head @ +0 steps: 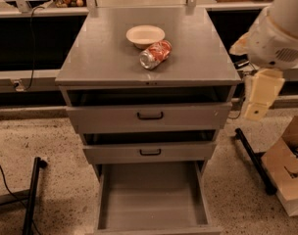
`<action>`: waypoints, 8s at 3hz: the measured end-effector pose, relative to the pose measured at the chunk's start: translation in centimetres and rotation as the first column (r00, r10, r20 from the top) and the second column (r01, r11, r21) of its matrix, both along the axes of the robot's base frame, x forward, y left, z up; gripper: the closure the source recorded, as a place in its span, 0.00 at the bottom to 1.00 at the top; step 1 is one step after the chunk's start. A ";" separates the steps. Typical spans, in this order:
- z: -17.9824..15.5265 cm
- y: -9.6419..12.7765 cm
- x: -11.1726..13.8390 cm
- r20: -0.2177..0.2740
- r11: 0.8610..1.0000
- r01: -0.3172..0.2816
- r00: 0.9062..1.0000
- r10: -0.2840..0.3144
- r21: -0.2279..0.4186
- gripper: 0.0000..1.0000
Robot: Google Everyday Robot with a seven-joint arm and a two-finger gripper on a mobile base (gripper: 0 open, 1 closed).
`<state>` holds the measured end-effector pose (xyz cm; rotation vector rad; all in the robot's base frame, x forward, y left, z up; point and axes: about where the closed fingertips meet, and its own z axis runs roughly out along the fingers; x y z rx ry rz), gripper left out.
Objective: Place coke can into bottom drawer
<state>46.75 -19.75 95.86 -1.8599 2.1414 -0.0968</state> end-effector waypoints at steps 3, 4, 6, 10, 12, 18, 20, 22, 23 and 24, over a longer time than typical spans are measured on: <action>-3.8 3.5 3.3 -0.002 0.958 -0.277 0.961 0.278 -0.079 0.00; -2.5 4.7 5.9 0.028 0.907 -0.371 0.923 0.384 -0.202 0.00; -0.8 5.3 15.4 0.001 0.724 -0.601 0.769 0.639 -0.339 0.00; -2.8 9.9 20.5 0.056 0.520 -0.757 0.545 0.836 -0.396 0.00; -4.5 11.4 25.8 0.078 0.467 -0.787 0.479 0.874 -0.403 0.00; -12.0 12.9 29.2 -0.044 0.461 -0.832 0.497 0.867 -0.307 0.55; -9.8 11.8 27.1 0.097 0.573 -0.807 0.565 0.820 -0.142 0.99; -3.5 7.2 19.3 0.307 0.756 -0.636 0.758 0.576 0.152 1.00; -5.0 2.9 15.4 0.317 0.818 -0.534 0.830 0.459 0.215 1.00; -8.7 -1.0 12.8 0.254 0.850 -0.469 0.875 0.412 0.239 1.00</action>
Offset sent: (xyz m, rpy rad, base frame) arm 0.0262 0.0277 -0.0308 -0.0311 -0.0045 0.1795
